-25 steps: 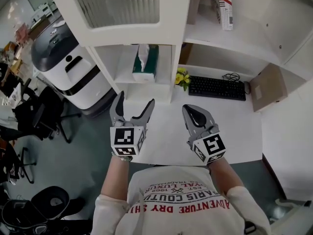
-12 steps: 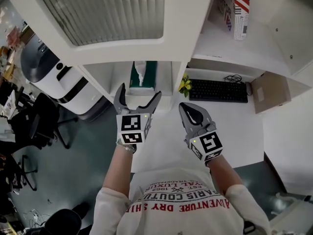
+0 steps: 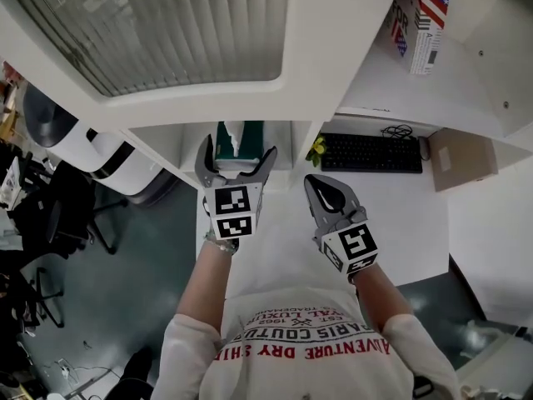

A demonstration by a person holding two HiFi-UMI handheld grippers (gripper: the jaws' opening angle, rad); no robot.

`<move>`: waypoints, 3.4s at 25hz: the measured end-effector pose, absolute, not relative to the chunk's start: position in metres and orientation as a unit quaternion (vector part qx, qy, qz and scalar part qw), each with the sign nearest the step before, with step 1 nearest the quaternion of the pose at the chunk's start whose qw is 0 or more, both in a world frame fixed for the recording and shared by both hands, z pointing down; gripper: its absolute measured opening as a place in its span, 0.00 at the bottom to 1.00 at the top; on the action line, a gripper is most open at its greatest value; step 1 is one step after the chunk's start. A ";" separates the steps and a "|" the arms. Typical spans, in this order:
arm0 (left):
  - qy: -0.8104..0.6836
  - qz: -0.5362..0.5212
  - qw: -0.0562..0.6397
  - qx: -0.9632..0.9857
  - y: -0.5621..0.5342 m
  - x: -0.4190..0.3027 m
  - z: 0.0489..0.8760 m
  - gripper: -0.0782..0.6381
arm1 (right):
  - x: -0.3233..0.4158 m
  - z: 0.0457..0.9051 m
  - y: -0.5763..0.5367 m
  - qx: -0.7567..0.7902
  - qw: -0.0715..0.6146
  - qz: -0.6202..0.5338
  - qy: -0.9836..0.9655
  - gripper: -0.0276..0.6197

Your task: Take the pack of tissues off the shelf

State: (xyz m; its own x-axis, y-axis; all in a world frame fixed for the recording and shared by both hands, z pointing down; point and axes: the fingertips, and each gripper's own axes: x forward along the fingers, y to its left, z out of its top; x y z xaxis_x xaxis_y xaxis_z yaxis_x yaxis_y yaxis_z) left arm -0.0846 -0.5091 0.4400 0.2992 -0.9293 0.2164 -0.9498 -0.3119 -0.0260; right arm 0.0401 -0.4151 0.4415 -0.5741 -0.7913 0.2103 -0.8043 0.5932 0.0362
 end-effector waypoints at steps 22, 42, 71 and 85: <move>-0.581 0.085 0.013 0.809 -0.478 -0.090 0.420 0.73 | 0.053 0.440 -0.396 0.465 0.105 0.025 -0.879 0.04; -0.577 0.065 0.001 0.814 -0.328 -0.079 0.391 0.73 | 0.087 0.428 -0.291 0.461 0.092 0.015 -0.882 0.04; -0.524 0.053 0.016 0.850 -0.231 -0.057 0.428 0.73 | 0.103 0.425 -0.222 0.437 0.076 0.008 -0.896 0.04; -0.526 0.044 0.015 0.849 -0.235 -0.069 0.420 0.73 | 0.078 0.424 -0.219 0.411 0.081 -0.017 -0.908 0.04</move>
State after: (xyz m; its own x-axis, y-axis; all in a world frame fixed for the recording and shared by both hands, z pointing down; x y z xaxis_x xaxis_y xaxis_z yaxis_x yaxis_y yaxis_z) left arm -0.0692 -0.2347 0.4204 0.4434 -0.8917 0.0908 -0.8943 -0.4470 -0.0220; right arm 0.0779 -0.2187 0.4238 -0.6496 -0.7484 0.1338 -0.7428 0.6623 0.0982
